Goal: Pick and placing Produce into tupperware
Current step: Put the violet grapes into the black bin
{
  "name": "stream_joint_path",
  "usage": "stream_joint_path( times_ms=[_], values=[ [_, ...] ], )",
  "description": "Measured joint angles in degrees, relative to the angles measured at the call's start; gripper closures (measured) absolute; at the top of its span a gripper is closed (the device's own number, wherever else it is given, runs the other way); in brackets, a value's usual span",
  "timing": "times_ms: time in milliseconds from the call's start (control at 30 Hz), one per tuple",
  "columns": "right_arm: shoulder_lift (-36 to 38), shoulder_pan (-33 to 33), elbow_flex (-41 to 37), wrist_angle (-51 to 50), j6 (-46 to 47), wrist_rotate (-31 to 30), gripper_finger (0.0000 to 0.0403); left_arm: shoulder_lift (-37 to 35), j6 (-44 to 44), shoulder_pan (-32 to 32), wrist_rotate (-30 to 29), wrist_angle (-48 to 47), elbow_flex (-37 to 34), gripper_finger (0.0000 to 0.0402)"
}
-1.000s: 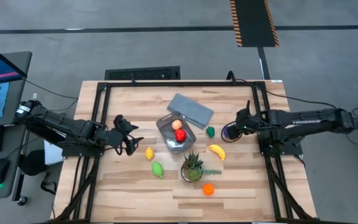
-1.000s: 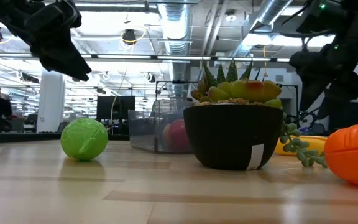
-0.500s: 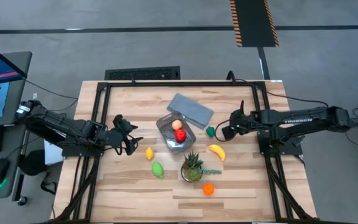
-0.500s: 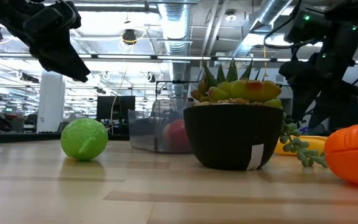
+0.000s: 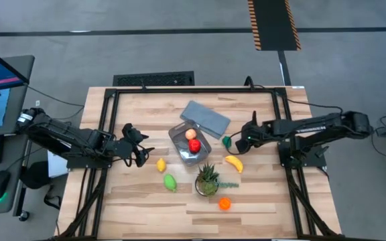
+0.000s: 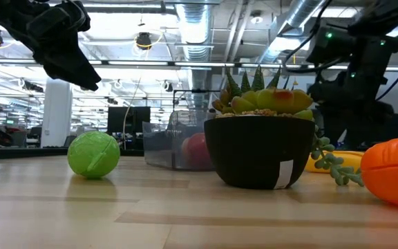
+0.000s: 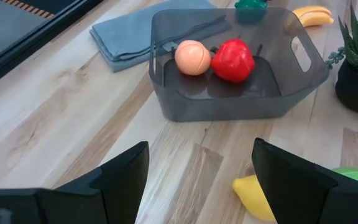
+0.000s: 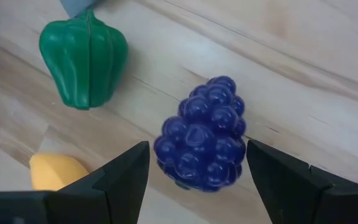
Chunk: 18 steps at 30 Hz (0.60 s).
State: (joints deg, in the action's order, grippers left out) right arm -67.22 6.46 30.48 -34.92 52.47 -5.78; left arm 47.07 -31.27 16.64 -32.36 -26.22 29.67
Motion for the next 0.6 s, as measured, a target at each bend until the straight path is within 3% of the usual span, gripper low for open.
stream_joint_path(
  times_ms=[600],
  values=[
    [-5.2,0.73,0.0,4.96,-0.05,0.17,0.0112,0.0,-0.02,0.0,0.02,0.02,0.0,0.0129]
  ],
)
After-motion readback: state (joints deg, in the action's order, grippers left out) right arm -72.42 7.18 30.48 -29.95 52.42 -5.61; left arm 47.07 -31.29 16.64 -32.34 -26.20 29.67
